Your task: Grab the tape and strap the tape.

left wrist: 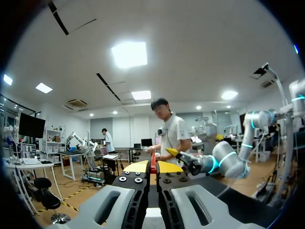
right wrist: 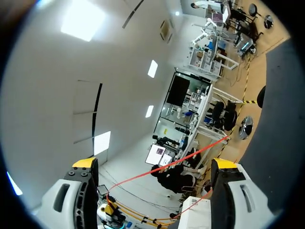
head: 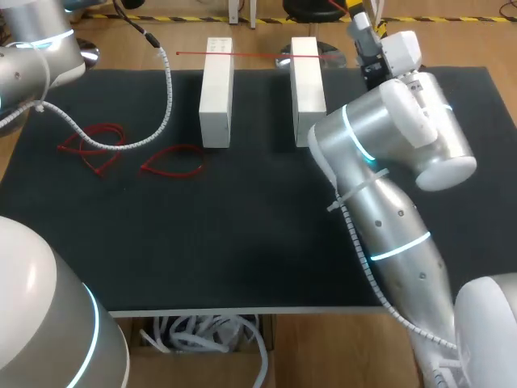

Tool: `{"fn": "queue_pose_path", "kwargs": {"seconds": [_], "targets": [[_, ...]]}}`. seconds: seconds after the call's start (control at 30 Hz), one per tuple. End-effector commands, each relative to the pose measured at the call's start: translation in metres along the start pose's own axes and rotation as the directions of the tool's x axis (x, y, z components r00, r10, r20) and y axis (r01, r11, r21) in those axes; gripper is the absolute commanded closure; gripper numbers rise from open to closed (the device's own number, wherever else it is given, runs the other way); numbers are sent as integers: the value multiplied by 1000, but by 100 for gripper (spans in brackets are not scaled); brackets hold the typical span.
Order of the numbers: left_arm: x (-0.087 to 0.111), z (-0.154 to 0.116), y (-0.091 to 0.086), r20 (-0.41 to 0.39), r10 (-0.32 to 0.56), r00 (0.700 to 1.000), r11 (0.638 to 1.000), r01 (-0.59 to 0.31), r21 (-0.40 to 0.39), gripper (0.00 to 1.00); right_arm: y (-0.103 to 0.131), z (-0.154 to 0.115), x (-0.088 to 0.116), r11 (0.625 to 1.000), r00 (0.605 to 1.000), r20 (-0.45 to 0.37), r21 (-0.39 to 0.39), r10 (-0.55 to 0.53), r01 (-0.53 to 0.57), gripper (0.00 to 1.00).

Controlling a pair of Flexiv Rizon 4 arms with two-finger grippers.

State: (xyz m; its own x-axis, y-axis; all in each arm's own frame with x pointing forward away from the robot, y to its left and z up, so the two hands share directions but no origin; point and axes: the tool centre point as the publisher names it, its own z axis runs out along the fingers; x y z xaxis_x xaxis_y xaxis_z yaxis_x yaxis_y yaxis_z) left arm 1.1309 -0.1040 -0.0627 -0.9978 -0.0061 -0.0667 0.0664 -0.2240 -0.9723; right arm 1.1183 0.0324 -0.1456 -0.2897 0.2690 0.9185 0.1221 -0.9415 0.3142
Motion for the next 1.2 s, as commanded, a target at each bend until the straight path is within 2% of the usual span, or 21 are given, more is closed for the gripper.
{"fn": "queue_pose_path", "kwargs": {"seconds": [0.03,0.17,0.2,0.27,0.3,0.53,0.63,0.7,0.73,1.2], "targets": [[-1,0,0,-2,1,1000,1000,-1,0,100,0,-7,-6,950,994,0,-294,111,-106,0],[-1,0,0,-2,1,1000,1000,-1,0,100,1,-11,-9,888,977,-49,-411,207,-208,0],[-1,0,0,-2,1,1000,1000,-1,0,100,3,-11,-10,855,968,-59,-459,244,-243,0],[-1,0,0,-2,1,1000,1000,-1,0,100,4,-9,-11,825,960,-76,-496,269,-271,0],[-1,0,0,-2,1,1000,1000,-1,0,100,5,-8,-10,797,951,-91,-525,296,-298,0],[-1,0,0,-2,1,1000,1000,-1,0,100,16,0,-7,731,940,-126,-598,318,-328,0],[-1,0,0,-2,1,1000,1000,-1,0,100,21,2,-13,737,949,-97,-607,301,-296,0],[-1,0,0,-2,1,1000,1000,-1,0,100,25,2,-12,717,947,-93,-632,307,-294,0],[-1,0,0,-2,1,1000,1000,-1,0,100,27,2,-9,712,947,-116,-634,300,-303,0],[-1,0,0,-2,1,1000,1000,-1,0,100,27,10,3,746,953,-129,-596,275,-296,0]]}}
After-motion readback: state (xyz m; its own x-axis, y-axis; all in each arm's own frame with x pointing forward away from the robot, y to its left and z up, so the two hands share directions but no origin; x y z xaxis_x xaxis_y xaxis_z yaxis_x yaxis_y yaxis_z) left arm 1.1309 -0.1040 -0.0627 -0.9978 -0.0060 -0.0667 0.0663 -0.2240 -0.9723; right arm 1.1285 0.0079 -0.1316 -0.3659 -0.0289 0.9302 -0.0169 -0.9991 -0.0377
